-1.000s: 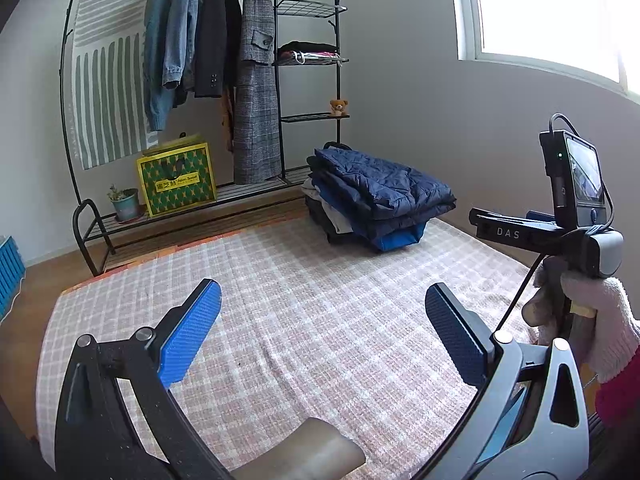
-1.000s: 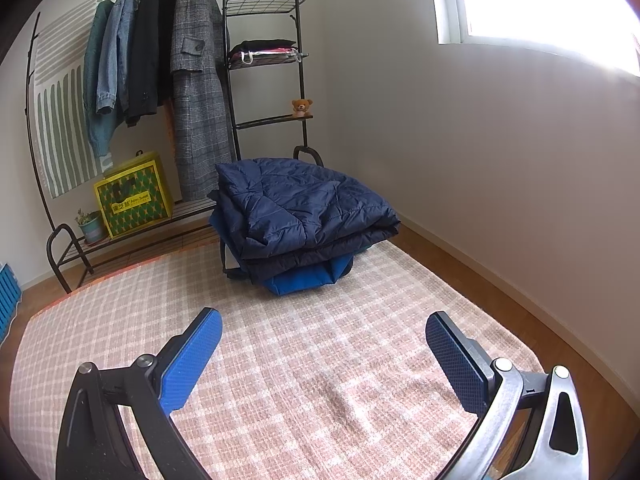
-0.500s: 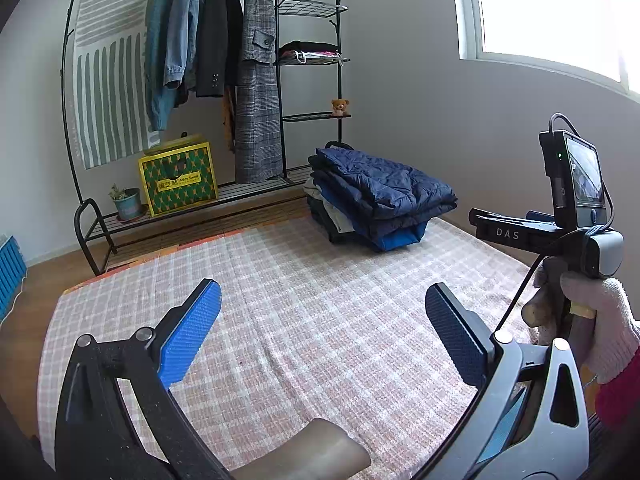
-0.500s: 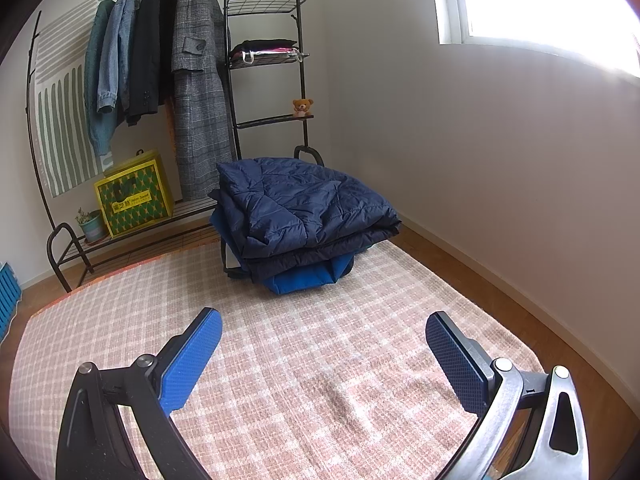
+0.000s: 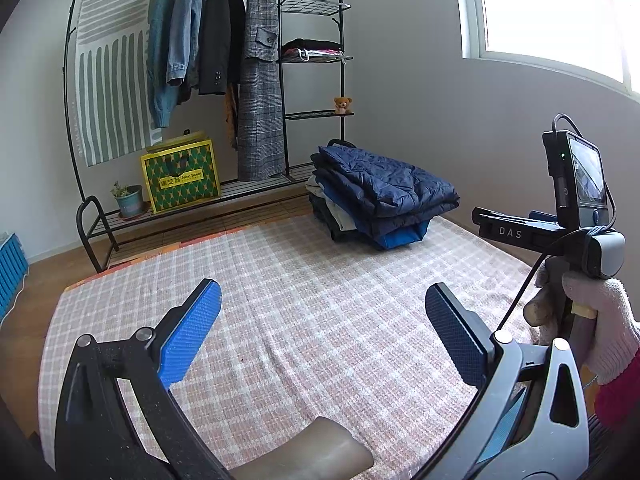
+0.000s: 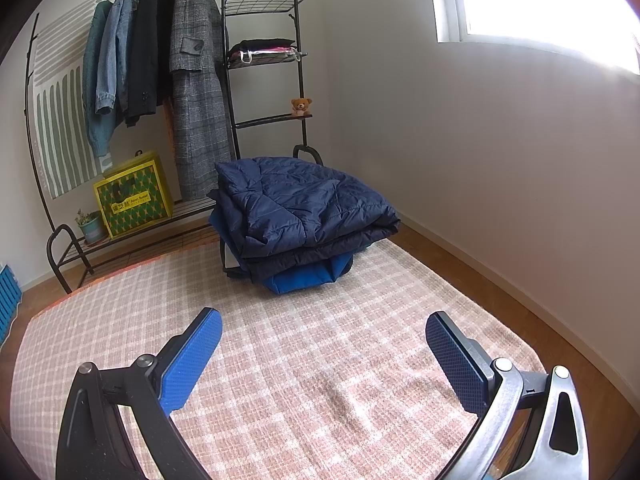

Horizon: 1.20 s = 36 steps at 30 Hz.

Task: Fold large clothes

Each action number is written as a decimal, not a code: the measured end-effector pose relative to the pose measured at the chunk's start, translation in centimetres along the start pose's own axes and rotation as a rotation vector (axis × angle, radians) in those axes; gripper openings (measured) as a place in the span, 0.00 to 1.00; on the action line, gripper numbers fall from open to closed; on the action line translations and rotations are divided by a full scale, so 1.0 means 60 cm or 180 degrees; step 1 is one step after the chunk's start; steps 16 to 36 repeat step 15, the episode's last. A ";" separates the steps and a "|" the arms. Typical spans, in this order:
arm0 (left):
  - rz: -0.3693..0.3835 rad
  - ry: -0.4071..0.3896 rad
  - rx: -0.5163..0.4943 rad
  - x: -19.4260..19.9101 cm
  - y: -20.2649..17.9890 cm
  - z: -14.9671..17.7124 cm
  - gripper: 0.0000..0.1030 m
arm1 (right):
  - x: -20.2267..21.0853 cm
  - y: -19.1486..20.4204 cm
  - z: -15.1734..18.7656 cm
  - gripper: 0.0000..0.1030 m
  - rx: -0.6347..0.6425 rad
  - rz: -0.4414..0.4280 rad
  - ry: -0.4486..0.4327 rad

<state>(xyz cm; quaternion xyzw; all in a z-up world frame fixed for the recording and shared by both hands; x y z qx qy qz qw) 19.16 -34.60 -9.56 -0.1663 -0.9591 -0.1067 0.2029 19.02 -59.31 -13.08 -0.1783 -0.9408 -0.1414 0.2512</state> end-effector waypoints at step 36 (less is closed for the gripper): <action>-0.0153 -0.0091 -0.0018 -0.002 0.025 0.007 1.00 | -0.005 -0.002 0.007 1.00 -0.0011 -0.0003 0.0058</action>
Point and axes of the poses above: each gripper's, at about its wrist camera, not at the fingertips, and x roughly against the way its jaws point, y to its left, z to its underside, the point moved 9 cm from there along -x, roughly the way its jaws point, and after that the axes turned 14 degrees about -z, right-handed, at the moved point
